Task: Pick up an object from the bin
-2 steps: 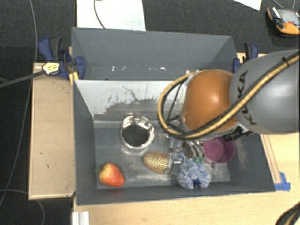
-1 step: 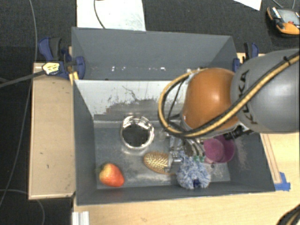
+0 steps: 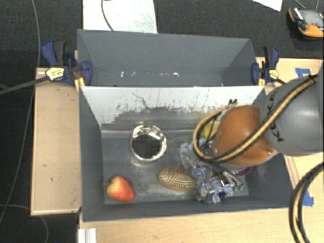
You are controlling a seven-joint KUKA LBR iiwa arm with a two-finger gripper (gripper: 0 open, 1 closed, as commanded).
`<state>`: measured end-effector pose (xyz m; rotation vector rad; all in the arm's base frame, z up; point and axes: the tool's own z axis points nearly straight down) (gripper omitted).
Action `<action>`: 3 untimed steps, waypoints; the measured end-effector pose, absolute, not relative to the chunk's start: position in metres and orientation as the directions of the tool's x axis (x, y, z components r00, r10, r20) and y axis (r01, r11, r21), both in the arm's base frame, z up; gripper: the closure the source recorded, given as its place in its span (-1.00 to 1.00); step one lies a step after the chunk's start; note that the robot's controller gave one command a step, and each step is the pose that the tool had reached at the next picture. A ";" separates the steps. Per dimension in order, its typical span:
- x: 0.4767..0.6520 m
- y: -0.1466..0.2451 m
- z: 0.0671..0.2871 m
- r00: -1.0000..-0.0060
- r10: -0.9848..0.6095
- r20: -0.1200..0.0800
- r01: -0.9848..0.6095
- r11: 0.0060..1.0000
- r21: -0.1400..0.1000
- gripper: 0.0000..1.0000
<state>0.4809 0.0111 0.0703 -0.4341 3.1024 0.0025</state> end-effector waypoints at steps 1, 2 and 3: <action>0.487 0.009 0.072 -0.883 -0.469 -0.016 -0.469 0.883 -0.003 -1.00; 0.483 -0.057 0.100 -0.677 -0.736 -0.012 -0.736 0.677 -0.008 -1.00; 0.487 0.009 0.072 -0.878 -0.478 -0.018 -0.478 0.878 -0.002 -1.00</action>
Offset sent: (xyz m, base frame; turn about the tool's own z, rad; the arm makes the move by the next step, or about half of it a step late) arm 0.0017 -0.0673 0.0297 -0.5536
